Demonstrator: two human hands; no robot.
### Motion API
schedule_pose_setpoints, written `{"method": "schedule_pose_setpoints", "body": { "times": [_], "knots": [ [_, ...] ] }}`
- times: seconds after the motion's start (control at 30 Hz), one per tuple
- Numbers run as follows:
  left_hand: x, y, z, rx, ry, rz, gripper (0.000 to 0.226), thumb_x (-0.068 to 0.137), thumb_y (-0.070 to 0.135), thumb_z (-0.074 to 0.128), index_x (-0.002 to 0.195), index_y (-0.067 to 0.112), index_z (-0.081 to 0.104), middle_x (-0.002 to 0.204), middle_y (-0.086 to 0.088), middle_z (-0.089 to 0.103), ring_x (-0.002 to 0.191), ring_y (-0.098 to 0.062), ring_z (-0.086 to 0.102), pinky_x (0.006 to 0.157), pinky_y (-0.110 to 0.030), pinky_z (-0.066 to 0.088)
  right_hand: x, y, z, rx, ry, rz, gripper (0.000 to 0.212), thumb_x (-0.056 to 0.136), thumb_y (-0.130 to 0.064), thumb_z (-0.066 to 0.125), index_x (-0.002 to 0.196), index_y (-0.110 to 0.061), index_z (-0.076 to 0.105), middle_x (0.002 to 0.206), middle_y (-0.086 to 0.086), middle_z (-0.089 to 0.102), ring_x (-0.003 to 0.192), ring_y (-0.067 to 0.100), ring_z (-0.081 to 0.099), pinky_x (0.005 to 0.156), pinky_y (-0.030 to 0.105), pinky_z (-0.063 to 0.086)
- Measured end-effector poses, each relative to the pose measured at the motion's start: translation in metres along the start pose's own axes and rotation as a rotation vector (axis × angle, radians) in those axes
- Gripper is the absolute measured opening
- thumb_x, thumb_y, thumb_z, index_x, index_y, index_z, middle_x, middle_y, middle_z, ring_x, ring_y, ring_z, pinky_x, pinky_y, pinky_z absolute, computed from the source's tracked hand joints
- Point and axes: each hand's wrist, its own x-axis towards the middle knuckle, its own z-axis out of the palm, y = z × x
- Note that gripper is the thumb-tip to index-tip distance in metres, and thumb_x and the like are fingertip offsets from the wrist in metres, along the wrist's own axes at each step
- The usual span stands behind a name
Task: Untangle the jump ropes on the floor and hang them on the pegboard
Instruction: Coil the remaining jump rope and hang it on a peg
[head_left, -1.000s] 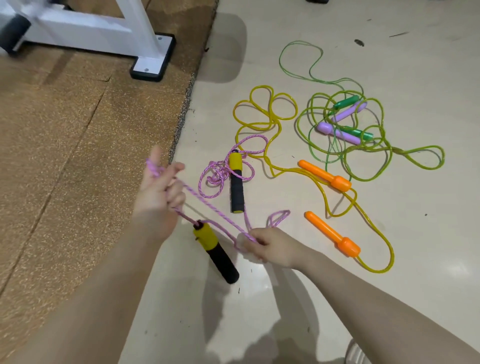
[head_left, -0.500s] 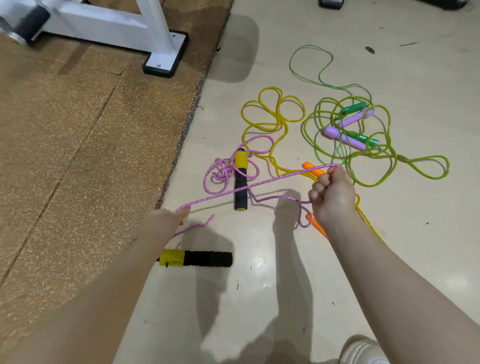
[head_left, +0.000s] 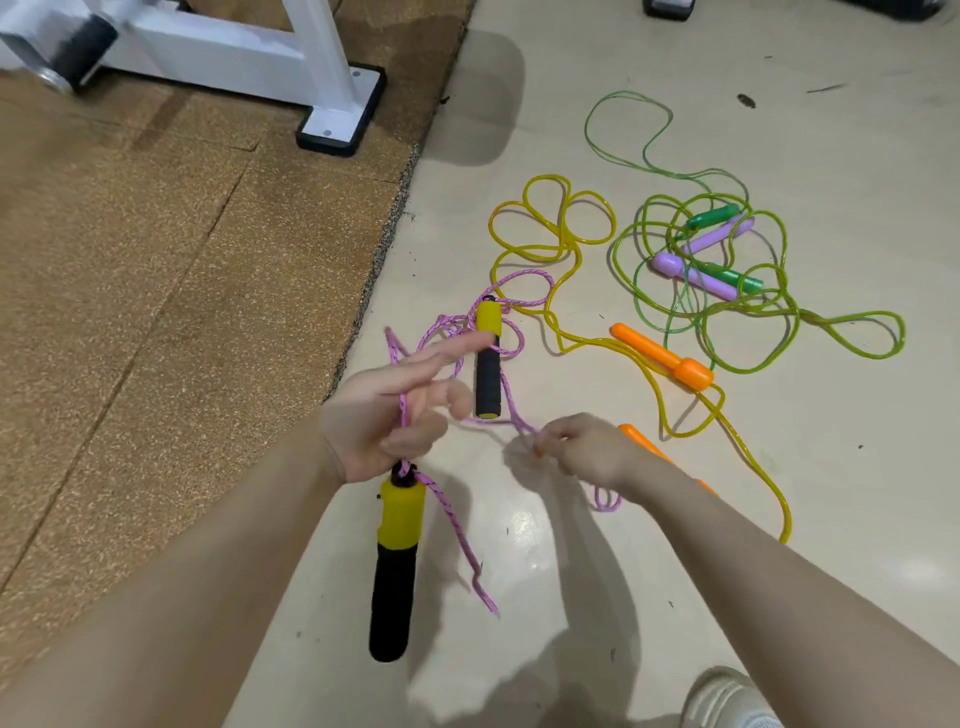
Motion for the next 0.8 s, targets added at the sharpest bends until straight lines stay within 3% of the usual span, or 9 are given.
{"method": "schedule_pose_setpoints", "body": {
  "times": [0.1, 0.17, 0.3, 0.4, 0.5, 0.57, 0.63, 0.7, 0.8],
  "knots": [
    [0.005, -0.002, 0.001, -0.003, 0.226, 0.137, 0.037, 0.097, 0.011, 0.032, 0.126, 0.026, 0.05, 0.074, -0.003, 0.068, 0.037, -0.008, 0.051, 0.035, -0.012, 0.04, -0.016, -0.031, 0.003, -0.15, -0.315, -0.143, 0.014, 0.093, -0.029, 0.055, 0.086, -0.027, 0.067, 0.052, -0.018, 0.052, 0.055, -0.005, 0.05, 0.057, 0.011, 0.034],
    [0.007, -0.009, -0.005, -0.053, 0.285, 0.174, 0.04, 0.098, 0.005, 0.031, 0.129, 0.026, 0.046, 0.092, -0.007, 0.073, 0.065, -0.018, 0.07, 0.061, -0.021, 0.058, -0.027, -0.05, 0.0, -0.273, -0.485, -0.243, 0.025, 0.089, -0.034, 0.059, 0.097, -0.014, 0.071, 0.056, -0.009, 0.048, 0.057, 0.006, 0.043, 0.06, 0.02, 0.034],
    [0.004, -0.017, -0.016, -0.042, 0.309, 0.13, 0.049, 0.095, 0.005, 0.037, 0.14, 0.024, 0.037, 0.114, -0.009, 0.068, 0.095, -0.026, 0.069, 0.081, -0.039, 0.055, -0.048, -0.081, -0.017, -0.003, -0.558, -0.488, 0.022, 0.089, -0.018, 0.059, 0.099, -0.002, 0.072, 0.053, -0.015, 0.055, 0.054, -0.004, 0.048, 0.056, 0.009, 0.032],
    [0.001, -0.013, -0.016, 0.098, 0.293, -0.004, 0.044, 0.096, 0.005, 0.038, 0.135, 0.024, 0.042, 0.094, -0.004, 0.074, 0.081, -0.025, 0.072, 0.074, -0.041, 0.059, -0.05, -0.089, -0.039, 0.488, -0.414, -0.664, 0.015, 0.084, -0.02, 0.061, 0.082, -0.009, 0.071, 0.054, -0.004, 0.059, 0.051, -0.001, 0.043, 0.053, 0.018, 0.027],
    [-0.002, -0.015, -0.01, 0.21, 0.203, -0.093, 0.04, 0.1, 0.01, 0.033, 0.136, 0.025, 0.043, 0.113, -0.008, 0.069, 0.101, -0.031, 0.067, 0.092, -0.039, 0.05, -0.045, -0.087, -0.058, 0.712, -0.31, -0.775, 0.024, 0.075, -0.044, 0.065, 0.07, -0.02, 0.068, 0.062, 0.009, 0.049, 0.055, 0.015, 0.039, 0.055, 0.04, 0.019],
    [-0.004, -0.018, 0.0, 0.266, 0.137, -0.125, 0.038, 0.101, 0.018, 0.03, 0.136, 0.028, 0.04, 0.112, -0.01, 0.069, 0.095, -0.028, 0.069, 0.088, -0.036, 0.054, -0.043, -0.09, -0.061, 0.792, -0.261, -0.806, 0.019, 0.08, -0.03, 0.061, 0.064, -0.019, 0.065, 0.061, 0.004, 0.049, 0.053, 0.015, 0.038, 0.054, 0.036, 0.02],
    [-0.004, -0.019, 0.01, 0.348, 0.084, -0.196, 0.041, 0.098, 0.039, 0.028, 0.137, 0.029, 0.039, 0.092, -0.01, 0.073, 0.061, -0.024, 0.067, 0.059, -0.027, 0.055, -0.037, -0.093, -0.06, 0.993, -0.099, -0.687, 0.027, 0.083, -0.017, 0.048, 0.06, -0.016, 0.06, 0.058, -0.001, 0.048, 0.047, 0.011, 0.034, 0.048, 0.026, 0.02],
    [-0.005, -0.018, 0.014, 0.401, 0.01, -0.264, 0.063, 0.083, 0.065, 0.023, 0.13, 0.031, 0.047, 0.07, -0.008, 0.067, 0.032, -0.016, 0.042, 0.04, -0.017, 0.031, -0.025, -0.089, -0.055, 0.998, 0.185, -0.501, 0.029, 0.089, -0.015, 0.044, 0.062, -0.016, 0.053, 0.058, -0.002, 0.041, 0.041, 0.007, 0.028, 0.043, 0.019, 0.017],
    [-0.006, -0.016, 0.014, 0.29, -0.21, -0.292, 0.086, 0.064, 0.089, 0.021, 0.119, 0.036, 0.061, 0.059, -0.004, 0.061, 0.025, -0.007, 0.023, 0.054, -0.024, 0.009, -0.003, -0.066, -0.04, 0.705, 0.479, -0.176, 0.03, 0.091, -0.011, 0.04, 0.062, -0.019, 0.047, 0.056, -0.004, 0.038, 0.042, 0.008, 0.03, 0.044, 0.02, 0.021]
  ]
}}
